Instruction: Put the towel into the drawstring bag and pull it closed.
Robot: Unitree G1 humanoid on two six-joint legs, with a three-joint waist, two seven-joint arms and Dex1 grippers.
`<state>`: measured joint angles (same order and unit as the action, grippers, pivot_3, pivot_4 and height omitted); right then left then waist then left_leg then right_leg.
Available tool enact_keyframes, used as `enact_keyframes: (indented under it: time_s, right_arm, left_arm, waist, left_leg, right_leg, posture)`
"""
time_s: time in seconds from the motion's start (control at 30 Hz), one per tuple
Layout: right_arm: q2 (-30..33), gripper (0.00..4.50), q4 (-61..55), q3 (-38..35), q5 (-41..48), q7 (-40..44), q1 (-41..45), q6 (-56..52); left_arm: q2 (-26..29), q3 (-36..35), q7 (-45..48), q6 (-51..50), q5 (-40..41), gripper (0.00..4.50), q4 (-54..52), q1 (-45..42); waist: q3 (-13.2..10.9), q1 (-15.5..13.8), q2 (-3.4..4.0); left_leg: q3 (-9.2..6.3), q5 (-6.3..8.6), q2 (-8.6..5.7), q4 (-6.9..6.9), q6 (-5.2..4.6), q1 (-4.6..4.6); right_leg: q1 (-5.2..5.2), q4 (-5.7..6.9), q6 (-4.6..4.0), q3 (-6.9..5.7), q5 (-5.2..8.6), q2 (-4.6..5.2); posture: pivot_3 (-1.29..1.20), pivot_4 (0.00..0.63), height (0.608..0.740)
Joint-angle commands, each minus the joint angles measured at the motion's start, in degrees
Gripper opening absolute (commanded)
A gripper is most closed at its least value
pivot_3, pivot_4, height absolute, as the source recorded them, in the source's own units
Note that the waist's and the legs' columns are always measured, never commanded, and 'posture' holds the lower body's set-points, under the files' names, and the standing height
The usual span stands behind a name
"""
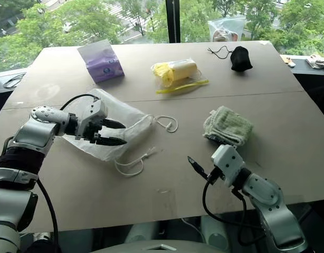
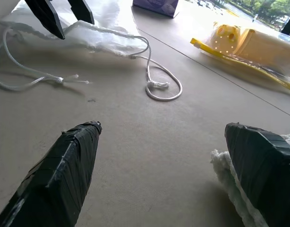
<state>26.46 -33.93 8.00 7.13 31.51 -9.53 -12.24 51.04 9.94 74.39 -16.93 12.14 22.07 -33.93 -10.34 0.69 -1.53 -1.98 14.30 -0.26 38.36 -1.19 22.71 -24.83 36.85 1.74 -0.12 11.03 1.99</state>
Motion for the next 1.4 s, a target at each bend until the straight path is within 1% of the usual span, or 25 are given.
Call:
enact_keyframes:
  time_s: [0.03,0.13,0.23,0.37,0.43,0.47,0.5,0.53,0.57,0.63,0.67,0.7,0.8,0.9,0.93,1.0,1.1,1.17,1.2,1.27,1.4]
  right_arm:
    - [-0.34,4.5,-1.42,-0.42,0.44,-0.23,0.56,1.06]
    - [-0.13,4.5,-1.03,0.1,0.23,0.23,0.4,1.61]
    - [0.05,4.5,-0.65,-0.21,0.2,0.47,0.51,2.05]
    - [-0.1,4.5,0.04,-0.85,0.28,0.33,1.49,2.12]
    - [-0.27,4.5,0.09,-0.56,0.25,0.21,1.69,2.0]
    - [-0.34,4.5,0.04,-0.39,0.23,0.14,1.72,1.93]
    - [-0.4,4.5,-0.02,-0.27,0.32,0.13,1.69,1.73]
    - [-0.44,4.5,-0.14,-0.22,0.58,0.14,1.55,1.28]
    - [-0.5,4.5,-0.28,-0.27,0.87,0.11,1.42,0.77]
    - [-0.82,4.5,-0.59,-0.66,1.92,-0.05,1.43,-0.86]
    - [-1.02,4.5,-1.03,-1.28,4.66,0.59,1.51,-3.29]
    - [-0.99,4.5,-1.95,-2.15,9.06,1.86,1.27,-6.59]
    - [-2.58,4.5,-4.59,-6.33,15.58,-0.68,2.65,-11.87]
    - [-5.82,4.5,-5.12,-12.91,21.73,-7.56,8.19,-17.81]
    - [-5.77,4.5,-4.74,-14.93,22.82,-8.98,10.03,-19.54]
    - [-4.35,4.5,-2.66,-18.25,22.54,-11.54,13.28,-22.74]
    - [-1.67,4.5,2.58,-21.02,19.88,-15.37,17.77,-26.9]
    - [1.48,4.5,7.14,-21.39,19.93,-14.49,19.94,-30.81]
    - [2.0,4.5,10.39,-22.39,21.15,-13.83,21.93,-32.0]
    - [4.07,4.5,16.25,-21.88,21.01,-11.87,25.14,-33.02]
    - [8.51,4.5,24.37,-15.72,17.61,-6.22,28.64,-32.87]
  left_arm:
    - [-0.26,-3.5,-6.94,-2.32,-1.42,3.36,-7.15,3.14]
    - [-2.32,-5.62,-13.08,-6.0,-1.41,3.36,-12.58,5.82]
    - [-3.52,-7.3,-16.66,-8.23,-1.17,3.36,-16.75,7.54]
    - [-5.5,-9.34,-20.39,-15.57,1.16,3.36,-22.15,8.5]
    - [-6.47,-9.28,-22.44,-17.89,0.71,3.0,-23.49,8.12]
    - [-6.88,-8.91,-23.31,-18.44,0.29,2.71,-23.8,7.92]
    - [-7.24,-8.55,-23.94,-18.84,0.05,2.37,-24.06,7.77]
    - [-7.52,-8.22,-24.39,-19.22,-0.06,1.87,-24.4,7.71]
    - [-7.73,-7.97,-24.73,-19.59,-0.1,1.53,-24.74,7.7]
    - [-8.03,-7.63,-25.16,-20.05,-0.11,0.52,-25.13,7.63]
    - [-8.1,-7.54,-25.25,-20.12,-0.07,0.14,-25.07,7.5]
    - [-8.19,-7.52,-25.37,-20.3,0.05,0.06,-25.16,7.37]
    - [-8.77,-9.64,-24.96,-22.2,2.68,0.06,-24.94,6.18]
    - [-9.35,-13.99,-23.07,-27.58,9.18,0.06,-25.8,4.9]
    - [-9.39,-15.38,-22.58,-30.12,11.6,0.06,-26.62,4.69]
    - [-9.46,-17.83,-22.31,-34.84,15.99,0.06,-28.46,4.62]
    - [-10.38,-20.28,-23.03,-38.21,20.27,0.06,-30.49,5.17]
    - [-11.37,-20.95,-24.95,-38.96,21.13,0.06,-31.34,5.43]
    - [-12.06,-21.14,-26.18,-39.18,21.43,0.06,-32.13,5.81]
    - [-13.32,-21.44,-28.37,-39.51,21.82,0.06,-33.47,6.53]
    - [-15.35,-22.25,-31.44,-40.06,23.14,0.06,-35.48,7.8]
  waist:
    - [0.0,-0.08,0.0]
    - [0.0,-0.34,0.0]
    - [0.0,-0.29,0.0]
    - [0.0,-0.15,0.0]
    - [0.0,-0.13,0.0]
    - [0.0,-0.12,0.0]
    - [0.0,-0.12,0.0]
    - [0.0,-0.12,0.0]
    - [0.0,-0.12,0.0]
    - [0.0,-0.12,0.0]
    - [0.0,-0.12,0.0]
    - [0.0,-0.13,0.0]
    - [0.0,-0.14,0.0]
    - [0.0,-0.02,0.0]
    - [0.0,0.1,0.0]
    - [0.0,0.03,0.0]
    - [0.0,-0.04,0.0]
    - [0.0,-0.12,0.01]
    - [0.0,-0.15,0.01]
    - [0.0,-0.02,0.01]
    - [0.0,0.14,0.02]
  left_leg:
    - [0.01,0.0,0.0,0.0,0.0,-0.01]
    - [0.0,0.0,-0.01,0.01,0.0,-0.01]
    - [0.01,0.0,-0.01,0.02,0.0,-0.02]
    - [0.0,0.0,-0.01,0.02,0.0,-0.04]
    - [0.0,0.0,-0.01,0.02,0.0,-0.04]
    - [0.01,0.0,-0.01,0.02,0.0,-0.06]
    - [0.01,0.0,-0.01,0.02,0.0,-0.06]
    - [0.01,0.0,-0.02,0.02,0.0,-0.06]
    - [0.01,0.0,-0.02,0.02,0.0,-0.06]
    - [0.01,0.0,-0.02,0.02,0.0,-0.06]
    - [0.01,0.0,-0.02,0.02,0.0,-0.06]
    - [0.01,0.0,-0.01,0.02,0.0,-0.06]
    - [0.0,0.0,-0.01,0.02,0.0,-0.06]
    - [-0.01,0.0,-0.01,0.04,0.0,-0.06]
    - [-0.01,0.0,0.0,0.04,0.0,-0.06]
    - [0.0,0.0,-0.02,0.04,0.0,-0.08]
    - [-0.01,0.0,-0.02,0.02,0.01,-0.08]
    - [0.01,0.0,-0.05,0.01,0.01,-0.07]
    - [0.03,0.0,-0.07,0.02,0.01,-0.07]
    - [0.08,0.0,-0.1,0.02,0.0,-0.06]
    - [0.17,0.0,-0.1,0.01,0.0,-0.07]
  right_leg:
    - [0.0,0.0,0.0,0.0,0.0,0.0]
    - [0.02,0.0,0.0,-0.01,0.0,0.02]
    - [0.03,0.0,0.0,0.0,0.0,0.03]
    - [0.03,0.01,0.0,0.0,0.0,0.02]
    - [0.03,0.01,0.0,0.0,-0.01,0.01]
    - [0.05,0.02,0.0,0.01,-0.01,0.01]
    - [0.05,0.02,0.0,0.0,-0.01,0.01]
    - [0.05,0.02,0.0,0.0,-0.01,0.0]
    - [0.04,0.02,0.0,0.01,-0.01,0.0]
    - [0.04,0.02,0.0,0.01,-0.01,0.0]
    - [0.05,0.02,0.0,0.01,-0.01,0.0]
    - [0.04,0.02,0.0,0.01,-0.01,0.0]
    - [0.05,0.02,-0.02,0.01,-0.02,0.01]
    - [0.05,0.03,-0.02,0.02,-0.03,0.02]
    - [0.05,0.03,-0.03,0.02,-0.04,0.02]
    - [0.05,0.05,-0.04,0.03,-0.05,0.02]
    - [0.05,0.05,-0.05,0.0,-0.05,0.02]
    - [0.05,0.05,-0.17,0.01,-0.13,0.03]
    - [0.05,0.05,-0.25,0.03,-0.18,0.05]
    - [0.06,0.05,-0.26,0.04,-0.18,0.05]
    - [0.06,0.05,-0.27,0.07,-0.19,0.02]
  posture:
    - [0.0,0.15,0.74]
    - [0.0,0.15,0.74]
    - [0.0,0.15,0.74]
    - [0.0,0.15,0.74]
    - [0.0,0.15,0.74]
    - [0.0,0.15,0.74]
    - [0.0,0.15,0.74]
    - [0.0,0.15,0.74]
    - [0.0,0.15,0.74]
    - [0.0,0.15,0.74]
    - [0.0,0.15,0.74]
    - [0.0,0.15,0.74]
    - [0.0,0.15,0.74]
    - [0.0,0.15,0.74]
    - [0.0,0.15,0.74]
    - [0.0,0.15,0.74]
    - [0.0,0.15,0.74]
    - [0.0,0.15,0.74]
    - [0.0,0.15,0.74]
    - [0.0,0.15,0.74]
    - [0.0,0.15,0.74]
